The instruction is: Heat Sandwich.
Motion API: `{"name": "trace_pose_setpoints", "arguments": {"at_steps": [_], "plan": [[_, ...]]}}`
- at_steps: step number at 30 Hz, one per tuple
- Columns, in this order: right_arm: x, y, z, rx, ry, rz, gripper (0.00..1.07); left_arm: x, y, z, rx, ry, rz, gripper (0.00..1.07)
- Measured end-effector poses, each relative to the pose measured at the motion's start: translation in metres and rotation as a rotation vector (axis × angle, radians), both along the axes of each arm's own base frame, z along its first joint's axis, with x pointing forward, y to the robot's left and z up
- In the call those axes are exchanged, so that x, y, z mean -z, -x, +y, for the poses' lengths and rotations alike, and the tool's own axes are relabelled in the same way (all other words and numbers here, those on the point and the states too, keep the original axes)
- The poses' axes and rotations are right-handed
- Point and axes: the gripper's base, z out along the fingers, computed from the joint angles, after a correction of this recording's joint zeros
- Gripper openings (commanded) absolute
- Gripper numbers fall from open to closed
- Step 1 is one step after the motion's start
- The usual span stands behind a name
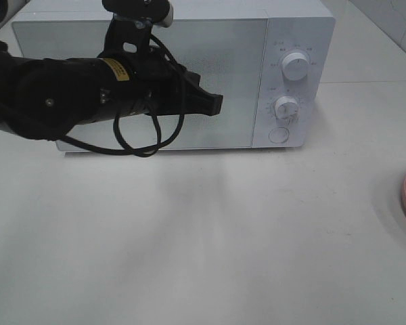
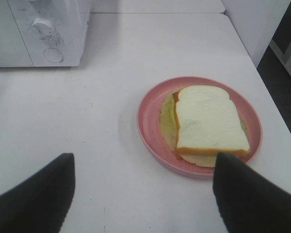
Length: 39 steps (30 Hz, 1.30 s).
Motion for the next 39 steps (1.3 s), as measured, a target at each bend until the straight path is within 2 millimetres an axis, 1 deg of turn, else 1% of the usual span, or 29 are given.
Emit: {"name": "trace_pose_setpoints", "arguments": {"at_steps": [3,4,5,7,8,9,10,11,12,13,14,17,20,21,22,23,25,26,27,28,29,30,31,32,33,35,36,37,39], "plan": [[0.0,0.0,0.0,0.0,0.0,0.0,0.76,-0.001,0.01,0.008,0.008,-0.023,0.035,0.0],[0.0,0.0,0.0,0.0,0.0,0.0,0.76,-0.001,0.01,0.008,0.008,-0.023,0.035,0.0],[0.0,0.0,0.0,0.0,0.0,0.0,0.76,-0.002,0.017,0.013,0.017,-0.04,0.064,0.01],[0.0,0.0,0.0,0.0,0.0,0.0,0.76,-0.003,0.024,0.018,0.029,-0.064,0.103,0.09],[0.0,0.0,0.0,0.0,0.0,0.0,0.76,-0.006,0.03,0.021,0.042,-0.087,0.143,0.17],[0.0,0.0,0.0,0.0,0.0,0.0,0.76,-0.006,0.03,0.021,0.042,-0.087,0.143,0.17],[0.0,0.0,0.0,0.0,0.0,0.0,0.76,-0.007,0.033,0.023,0.049,-0.099,0.164,0.46],[0.0,0.0,0.0,0.0,0.0,0.0,0.76,-0.008,0.036,0.024,0.057,-0.113,0.187,0.65],[0.0,0.0,0.0,0.0,0.0,0.0,0.76,-0.01,0.042,0.028,0.071,-0.139,0.238,0.8],[0.0,0.0,0.0,0.0,0.0,0.0,0.76,-0.01,0.042,0.028,0.071,-0.139,0.238,0.8],[0.0,0.0,0.0,0.0,0.0,0.0,0.76,-0.011,0.044,0.029,0.074,-0.15,0.265,1.05],[0.0,0.0,0.0,0.0,0.0,0.0,0.76,-0.013,0.049,0.039,0.075,-0.189,0.339,1.01],[0.0,0.0,0.0,0.0,0.0,0.0,0.76,-0.015,0.052,0.046,0.085,-0.232,0.37,1.01],[0.0,0.0,0.0,0.0,0.0,0.0,0.76,-0.016,0.054,0.05,0.089,-0.258,0.386,1.01],[0.0,0.0,0.0,0.0,0.0,0.0,0.76,-0.018,0.057,0.058,0.084,-0.293,0.429,1.01],[0.0,0.0,0.0,0.0,0.0,0.0,0.76,-0.018,0.057,0.058,0.084,-0.293,0.429,1.01],[0.0,0.0,0.0,0.0,0.0,0.0,0.76,-0.02,0.057,0.07,0.05,-0.305,0.489,1.01],[0.0,0.0,0.0,0.0,0.0,0.0,0.76,-0.021,0.056,0.077,0.022,-0.304,0.52,1.01],[0.0,0.0,0.0,0.0,0.0,0.0,0.76,-0.025,0.054,0.092,-0.026,-0.305,0.56,1.01],[0.0,0.0,0.0,0.0,0.0,0.0,0.76,-0.026,0.053,0.1,-0.052,-0.305,0.58,1.01],[0.0,0.0,0.0,0.0,0.0,0.0,0.76,-0.026,0.053,0.1,-0.052,-0.305,0.58,1.01],[0.0,0.0,0.0,0.0,0.0,0.0,0.76,-0.028,0.052,0.107,-0.071,-0.307,0.6,1.01],[0.0,0.0,0.0,0.0,0.0,0.0,0.76,-0.032,0.05,0.123,-0.12,-0.303,0.628,1.01],[0.0,0.0,0.0,0.0,0.0,0.0,0.76,-0.035,0.05,0.131,-0.144,-0.3,0.639,1.01],[0.0,0.0,0.0,0.0,0.0,0.0,0.76,-0.035,0.05,0.131,-0.144,-0.3,0.639,1.01],[0.0,0.0,0.0,0.0,0.0,0.0,0.76,-0.041,0.05,0.146,-0.188,-0.292,0.652,1.01],[0.0,0.0,0.0,0.0,0.0,0.0,0.76,-0.046,0.051,0.161,-0.237,-0.275,0.652,1.01],[0.0,0.0,0.0,0.0,0.0,0.0,0.76,-0.046,0.051,0.161,-0.237,-0.275,0.652,1.01],[0.0,0.0,0.0,0.0,0.0,0.0,0.76,-0.05,0.054,0.178,-0.292,-0.261,0.651,1.01]]}}
